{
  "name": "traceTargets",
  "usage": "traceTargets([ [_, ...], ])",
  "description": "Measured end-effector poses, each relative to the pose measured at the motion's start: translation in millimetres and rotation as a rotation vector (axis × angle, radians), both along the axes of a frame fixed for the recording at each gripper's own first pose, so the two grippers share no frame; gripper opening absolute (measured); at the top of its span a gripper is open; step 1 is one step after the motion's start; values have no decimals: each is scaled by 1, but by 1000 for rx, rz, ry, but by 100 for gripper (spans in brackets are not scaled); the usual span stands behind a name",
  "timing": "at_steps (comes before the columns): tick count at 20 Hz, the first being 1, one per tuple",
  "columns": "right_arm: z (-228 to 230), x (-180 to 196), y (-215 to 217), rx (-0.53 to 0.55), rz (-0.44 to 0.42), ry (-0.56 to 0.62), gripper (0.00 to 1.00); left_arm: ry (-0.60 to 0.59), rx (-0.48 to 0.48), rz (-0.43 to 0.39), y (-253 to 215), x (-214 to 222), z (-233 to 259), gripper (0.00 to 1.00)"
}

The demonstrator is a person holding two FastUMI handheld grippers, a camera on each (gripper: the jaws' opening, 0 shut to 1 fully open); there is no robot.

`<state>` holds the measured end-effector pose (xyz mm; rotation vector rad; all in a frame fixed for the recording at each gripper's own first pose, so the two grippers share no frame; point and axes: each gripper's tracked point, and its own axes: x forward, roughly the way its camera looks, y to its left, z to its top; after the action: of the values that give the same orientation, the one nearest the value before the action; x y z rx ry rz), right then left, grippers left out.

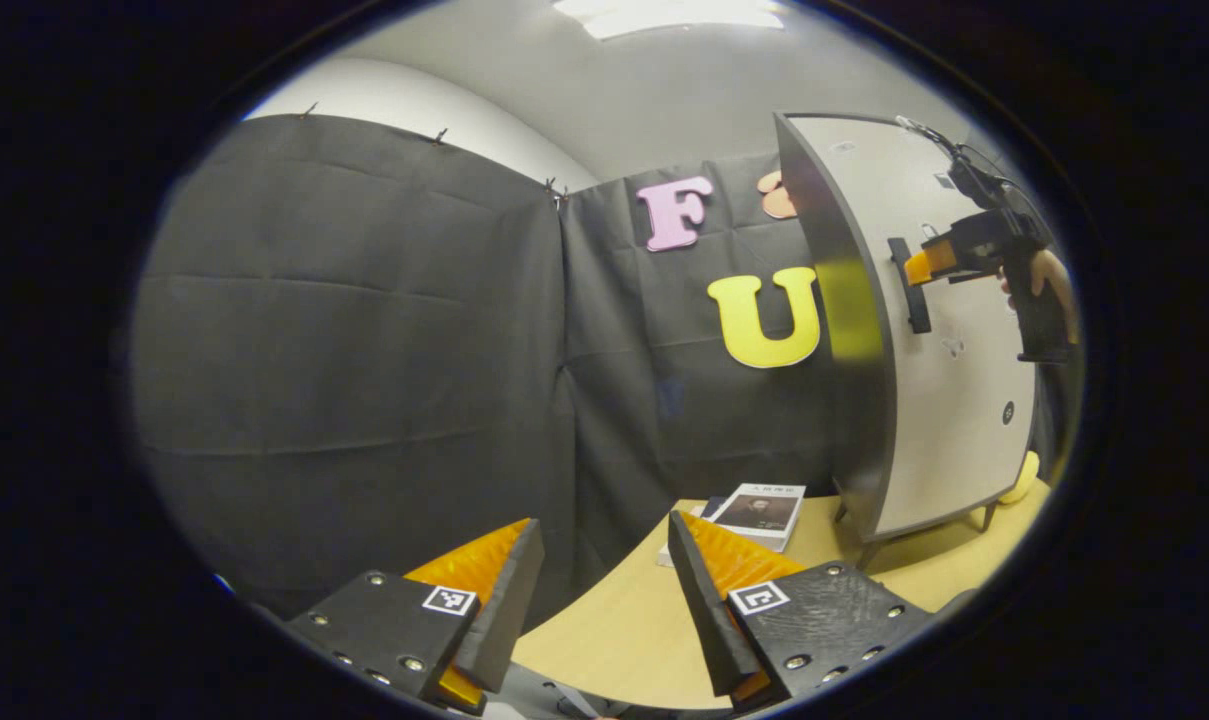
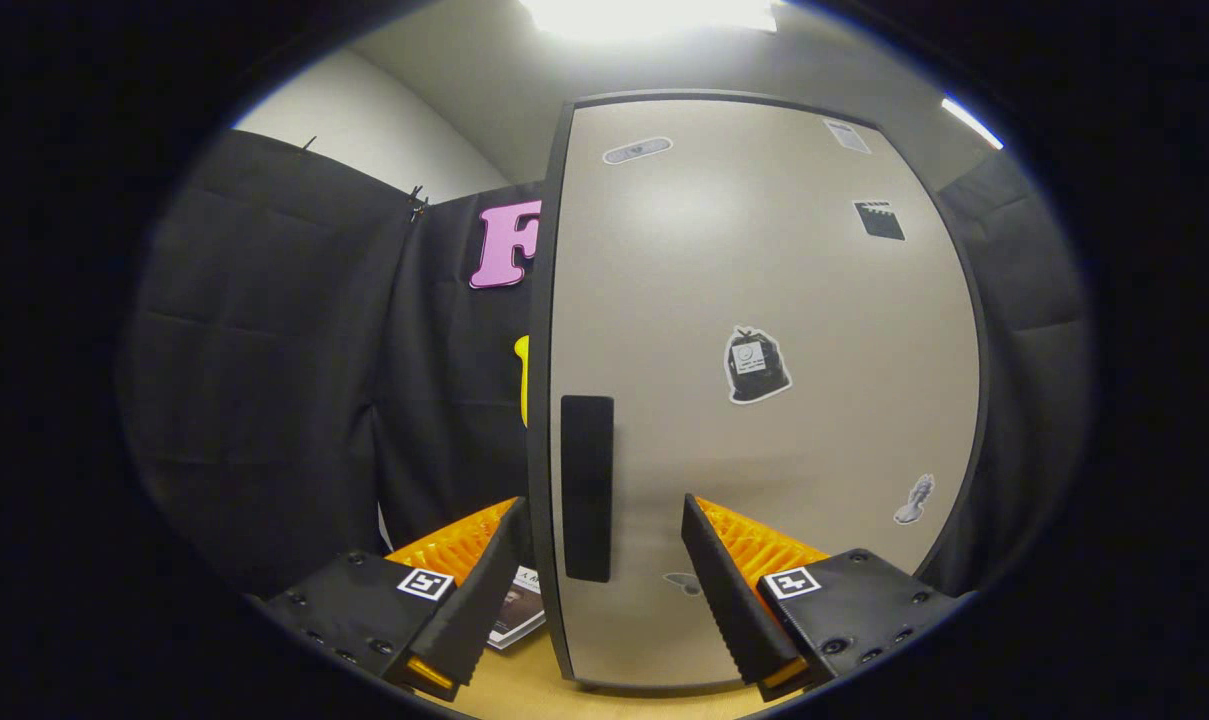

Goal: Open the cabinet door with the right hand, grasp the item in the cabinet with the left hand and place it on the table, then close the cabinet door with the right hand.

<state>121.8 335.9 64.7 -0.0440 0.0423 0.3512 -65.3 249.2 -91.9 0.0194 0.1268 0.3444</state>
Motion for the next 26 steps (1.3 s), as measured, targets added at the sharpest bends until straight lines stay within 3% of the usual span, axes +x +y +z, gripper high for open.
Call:
traceTargets([
  [3, -4, 14, 9, -1, -21, 16, 94, 15, -16, 8, 10, -2, -6, 76],
  [6, -9, 27, 12, 3, -56, 45, 73, 5, -10, 25, 22, -8, -2, 77],
  [7, -12, 29, 16, 8, -54, 57, 70, -1, -4, 32, 27, -10, -1, 77],
  [8, -14, 31, 19, 11, -48, 64, 76, -4, 4, 39, 31, -11, 0, 76],
  [9, -15, 35, 20, 14, -60, 66, 70, -2, 9, 46, 36, -13, 0, 75],
  [11, -15, 31, 19, 1, -80, 73, 38, 1, 12, 53, 41, -15, 0, 75],
  [12, -17, 37, 21, -8, -84, 66, 31, 0, 9, 54, 43, -16, 0, 76],
  [15, -19, 36, 20, -4, -66, 72, 28, -8, 9, 46, 43, -14, 1, 76],
  [18, -17, 34, 21, 0, -40, 93, 13, -17, 19, 30, 40, -9, 6, 76],
  [26, -15, -1, 13, 34, 46, 134, 13, -63, 23, -28, 17, -4, 23, 77],
])
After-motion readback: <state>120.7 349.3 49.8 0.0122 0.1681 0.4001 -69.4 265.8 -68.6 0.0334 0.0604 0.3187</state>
